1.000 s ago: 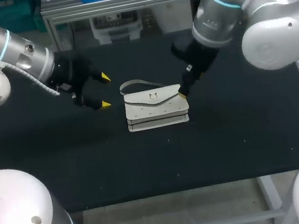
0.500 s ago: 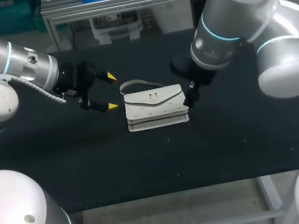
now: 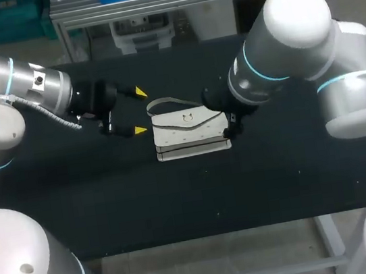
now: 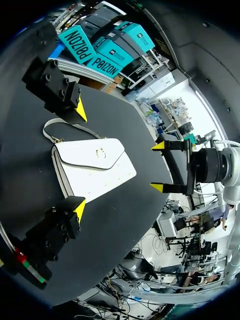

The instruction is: Pick up the bag, open it, inspect its contents, close it, and place it on the opposite side

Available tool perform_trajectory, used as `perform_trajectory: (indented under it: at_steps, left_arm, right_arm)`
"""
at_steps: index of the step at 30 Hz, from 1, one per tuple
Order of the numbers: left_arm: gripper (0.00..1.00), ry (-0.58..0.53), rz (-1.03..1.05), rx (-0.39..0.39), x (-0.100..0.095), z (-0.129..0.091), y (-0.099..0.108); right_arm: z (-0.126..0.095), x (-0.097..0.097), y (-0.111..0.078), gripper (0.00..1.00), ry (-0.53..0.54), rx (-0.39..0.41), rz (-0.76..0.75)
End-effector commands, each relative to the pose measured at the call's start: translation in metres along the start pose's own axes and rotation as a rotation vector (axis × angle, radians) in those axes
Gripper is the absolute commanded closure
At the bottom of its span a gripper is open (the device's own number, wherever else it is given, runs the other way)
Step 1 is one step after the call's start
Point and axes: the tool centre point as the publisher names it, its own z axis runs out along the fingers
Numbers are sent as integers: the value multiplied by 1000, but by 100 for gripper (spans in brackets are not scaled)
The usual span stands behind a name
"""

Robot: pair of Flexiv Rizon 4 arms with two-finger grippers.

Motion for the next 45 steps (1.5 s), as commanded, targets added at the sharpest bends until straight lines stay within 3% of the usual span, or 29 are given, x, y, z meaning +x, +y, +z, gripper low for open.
perform_trajectory:
  at_steps: [1,10,24,27,29,32,35,39,42,45]
  left_arm:
    - [0,22,8,21,-8,8,5]
    - [0,55,-9,12,-16,18,9]
    - [0,82,-34,9,-14,25,18]
    - [0,85,-41,10,-13,25,22]
    - [0,88,-41,13,-12,25,23]
    - [0,94,-44,14,-11,25,26]
    - [0,97,-47,15,-10,25,28]
    - [0,101,-53,15,-10,25,31]
    - [0,107,-51,14,-9,25,32]
    - [0,111,-51,14,-9,26,33]
  right_arm:
    - [19,10,1,0,-118,-56,-138]
    - [34,14,9,0,-106,-36,-281]
    - [62,1,18,1,-90,-15,-319]
    - [68,-4,23,6,-90,18,-319]
    - [71,-6,24,24,-89,38,-313]
    - [73,-8,25,27,-90,43,-312]
    - [73,-9,26,37,-95,50,-312]
    - [76,-10,26,40,-93,55,-313]
    - [80,-8,26,50,-85,57,-314]
    - [82,-6,24,55,-79,57,-312]
